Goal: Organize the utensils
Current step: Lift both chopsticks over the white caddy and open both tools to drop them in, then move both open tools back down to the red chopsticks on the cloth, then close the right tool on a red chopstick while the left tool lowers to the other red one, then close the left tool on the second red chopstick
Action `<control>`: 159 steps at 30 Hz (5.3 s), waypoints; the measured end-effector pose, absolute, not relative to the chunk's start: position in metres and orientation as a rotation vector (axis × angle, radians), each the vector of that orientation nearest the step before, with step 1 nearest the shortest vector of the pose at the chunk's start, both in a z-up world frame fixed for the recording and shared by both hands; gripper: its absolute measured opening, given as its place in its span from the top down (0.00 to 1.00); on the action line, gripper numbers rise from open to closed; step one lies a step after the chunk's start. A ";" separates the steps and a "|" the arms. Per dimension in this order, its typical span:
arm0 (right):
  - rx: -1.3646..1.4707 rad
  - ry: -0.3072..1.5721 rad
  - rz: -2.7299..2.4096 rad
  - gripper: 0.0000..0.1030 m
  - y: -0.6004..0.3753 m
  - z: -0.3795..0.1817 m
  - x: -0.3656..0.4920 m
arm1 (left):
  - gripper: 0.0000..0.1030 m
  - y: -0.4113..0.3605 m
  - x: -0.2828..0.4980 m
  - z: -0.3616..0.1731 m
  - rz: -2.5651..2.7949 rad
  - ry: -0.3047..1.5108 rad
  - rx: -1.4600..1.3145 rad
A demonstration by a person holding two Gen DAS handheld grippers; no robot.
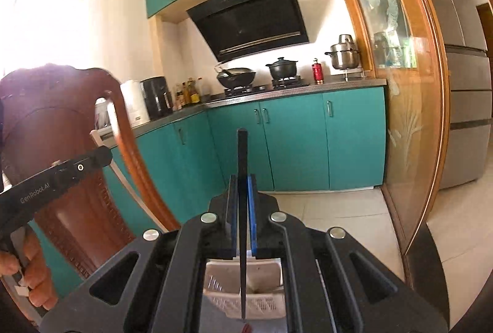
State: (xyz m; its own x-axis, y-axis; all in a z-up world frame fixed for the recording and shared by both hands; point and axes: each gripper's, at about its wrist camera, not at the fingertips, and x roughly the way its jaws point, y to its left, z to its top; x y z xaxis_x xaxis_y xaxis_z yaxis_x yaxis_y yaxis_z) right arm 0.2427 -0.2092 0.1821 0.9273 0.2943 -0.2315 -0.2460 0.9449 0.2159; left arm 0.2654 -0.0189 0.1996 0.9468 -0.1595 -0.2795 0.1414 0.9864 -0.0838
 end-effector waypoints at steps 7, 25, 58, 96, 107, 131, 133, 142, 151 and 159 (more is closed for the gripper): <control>0.221 0.248 0.228 0.93 -0.205 0.148 0.279 | 0.93 -0.022 0.291 0.142 -0.118 0.372 -0.059; 0.338 0.080 0.157 0.57 -0.265 0.095 0.169 | 0.76 0.002 0.185 0.106 -0.201 0.289 -0.133; 0.142 0.970 0.200 0.53 -0.217 -0.103 0.235 | 0.79 -0.078 0.192 -0.106 -0.212 0.984 -0.132; 0.000 1.082 0.196 0.93 -0.191 -0.131 0.249 | 0.60 -0.044 0.192 -0.123 -0.153 1.044 -0.099; 0.197 1.089 0.158 0.88 -0.225 -0.129 0.254 | 0.53 -0.091 0.278 -0.130 -0.248 1.058 0.100; -0.031 1.038 0.110 0.68 -0.184 -0.135 0.270 | 0.60 -0.066 0.293 -0.143 -0.146 1.104 0.094; -0.062 1.033 0.102 0.68 -0.180 -0.136 0.269 | 0.60 -0.066 0.293 -0.143 -0.144 1.110 0.097; -0.074 1.029 0.116 0.79 -0.175 -0.137 0.264 | 0.67 -0.068 0.292 -0.145 -0.149 1.110 0.090; 0.009 0.955 0.206 0.94 -0.179 -0.116 0.255 | 0.93 -0.066 0.280 -0.138 -0.149 1.086 0.026; 0.085 0.797 0.285 0.94 -0.197 -0.073 0.226 | 0.93 -0.049 0.229 -0.069 -0.162 0.918 0.021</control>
